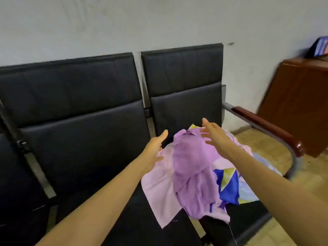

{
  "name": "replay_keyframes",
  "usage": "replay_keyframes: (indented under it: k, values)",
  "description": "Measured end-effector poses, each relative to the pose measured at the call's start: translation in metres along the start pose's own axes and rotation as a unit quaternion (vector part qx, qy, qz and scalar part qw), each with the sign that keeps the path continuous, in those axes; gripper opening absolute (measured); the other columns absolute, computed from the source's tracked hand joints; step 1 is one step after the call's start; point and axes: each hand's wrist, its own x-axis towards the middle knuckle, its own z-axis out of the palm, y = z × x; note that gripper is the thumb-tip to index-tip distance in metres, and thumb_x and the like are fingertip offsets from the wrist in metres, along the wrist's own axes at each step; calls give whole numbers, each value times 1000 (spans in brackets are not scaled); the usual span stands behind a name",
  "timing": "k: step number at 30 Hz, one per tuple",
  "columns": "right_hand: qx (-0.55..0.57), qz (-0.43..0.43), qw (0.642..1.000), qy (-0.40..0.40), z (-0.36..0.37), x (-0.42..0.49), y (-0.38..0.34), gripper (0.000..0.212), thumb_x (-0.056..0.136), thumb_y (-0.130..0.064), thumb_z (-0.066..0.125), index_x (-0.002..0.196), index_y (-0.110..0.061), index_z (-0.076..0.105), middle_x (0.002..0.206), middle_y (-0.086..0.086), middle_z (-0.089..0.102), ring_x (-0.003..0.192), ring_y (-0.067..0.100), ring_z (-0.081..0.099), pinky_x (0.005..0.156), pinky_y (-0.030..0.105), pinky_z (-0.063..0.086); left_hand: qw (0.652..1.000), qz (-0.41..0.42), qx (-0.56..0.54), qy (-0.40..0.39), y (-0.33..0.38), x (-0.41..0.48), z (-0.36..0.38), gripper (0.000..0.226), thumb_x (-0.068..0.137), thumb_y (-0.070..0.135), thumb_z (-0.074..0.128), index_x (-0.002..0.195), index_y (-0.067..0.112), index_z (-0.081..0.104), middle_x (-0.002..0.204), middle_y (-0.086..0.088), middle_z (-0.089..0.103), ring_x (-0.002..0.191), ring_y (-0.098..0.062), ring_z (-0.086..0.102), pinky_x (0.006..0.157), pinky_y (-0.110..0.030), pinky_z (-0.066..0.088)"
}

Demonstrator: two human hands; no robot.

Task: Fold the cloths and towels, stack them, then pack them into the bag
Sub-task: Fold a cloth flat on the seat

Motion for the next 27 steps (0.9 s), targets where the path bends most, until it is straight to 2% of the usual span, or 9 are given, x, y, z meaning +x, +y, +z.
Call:
replay_keyframes:
  k: [2,5,8,13,16,18,20,24,27]
  values:
    - [-32,-8,999,25,0,9,39,46,94,-52,46,124,-18,52,119,3,59,109,23,56,100,44,45,998,14,54,-38,-31,19,19,27,95,45,53,107,21,58,118,0,57,98,-13,53,85,-30,47]
    - [-105,-91,989,60,-1,26,100,19,95,-30,53,103,-15,61,101,0,61,98,17,55,85,31,44,992,40,107,-59,-86,59,41,20,94,27,59,112,22,53,110,4,58,91,-7,54,70,-19,45]
    - [-205,-188,958,68,4,37,144,34,88,-2,57,123,-5,56,119,6,55,110,19,48,90,21,34,988,24,145,-42,-143,104,55,57,84,20,72,132,18,42,127,1,51,110,-18,52,72,-27,44]
    - [-397,-273,873,76,10,54,193,45,79,1,61,124,-6,58,136,20,41,128,40,32,105,38,28,991,24,131,3,-203,145,72,115,49,25,83,145,25,19,134,-8,42,111,-27,54,73,-31,49]
    - [-370,-335,854,144,12,57,208,18,87,-6,59,103,-2,65,127,22,48,121,42,39,99,41,32,983,75,150,69,-231,160,73,72,71,15,81,129,10,37,120,-14,54,108,-31,56,79,-32,48]
    - [-379,-358,834,180,13,59,211,14,89,-12,55,95,-2,63,128,20,48,121,40,39,100,42,31,975,118,165,92,-237,162,72,21,80,18,74,91,14,56,93,-13,64,92,-29,59,75,-33,45]
    - [-361,-382,827,201,15,59,209,14,90,-12,51,92,-2,60,123,17,53,118,37,42,104,44,30,973,151,143,105,-238,162,72,22,87,24,64,69,18,52,75,-4,59,80,-23,53,70,-32,41]
    - [-246,-370,880,167,20,48,203,11,97,-7,42,90,-5,51,88,14,57,81,30,48,84,52,43,978,171,25,116,-221,149,72,18,92,28,43,85,12,49,84,-4,52,82,-21,49,72,-34,42]
    - [-150,-395,896,138,25,28,185,13,100,-8,39,87,-12,43,76,-1,48,71,19,45,70,41,43,974,202,-78,65,-195,128,73,26,97,17,39,89,0,56,79,-6,55,73,-14,53,61,-22,45]
